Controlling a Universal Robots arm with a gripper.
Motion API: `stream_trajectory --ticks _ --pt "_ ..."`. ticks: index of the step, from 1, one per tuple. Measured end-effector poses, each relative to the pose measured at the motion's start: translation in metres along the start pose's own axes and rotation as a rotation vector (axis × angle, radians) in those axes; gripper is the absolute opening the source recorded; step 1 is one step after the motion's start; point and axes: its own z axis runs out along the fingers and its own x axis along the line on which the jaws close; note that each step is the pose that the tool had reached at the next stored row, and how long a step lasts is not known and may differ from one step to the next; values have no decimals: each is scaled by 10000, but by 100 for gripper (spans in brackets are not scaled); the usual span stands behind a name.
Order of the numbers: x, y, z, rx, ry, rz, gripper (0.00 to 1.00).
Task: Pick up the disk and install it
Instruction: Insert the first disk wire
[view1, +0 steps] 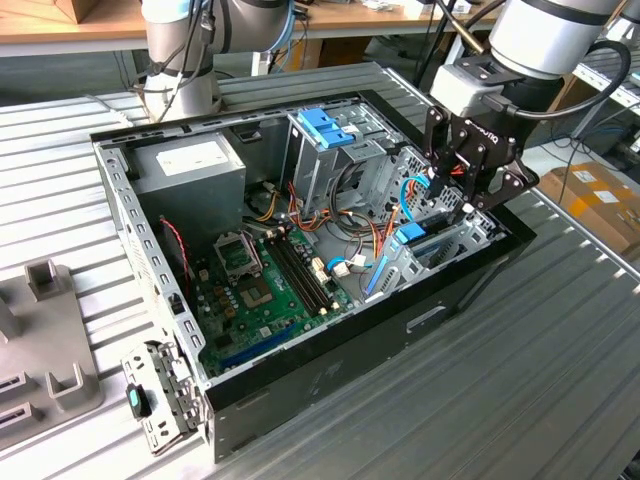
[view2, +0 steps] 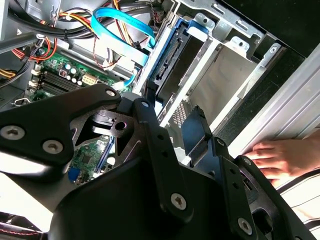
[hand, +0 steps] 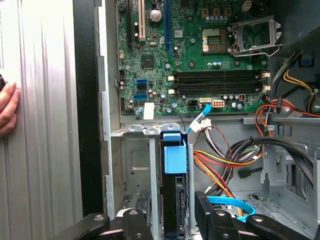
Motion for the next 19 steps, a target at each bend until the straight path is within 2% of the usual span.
stream_trajectory --ticks 5,7,9,13,16,19 --pt "-52 2 0 0 -3 0 49" --pt "-84 4 -1 -1 -3 0 49" --pt "-146 6 -3 0 -3 0 49" --pt "-195 3 -5 0 -2 1 49" --pt "-213 -32 -3 0 -4 1 49" --pt "-228 -95 -3 0 -3 1 49"
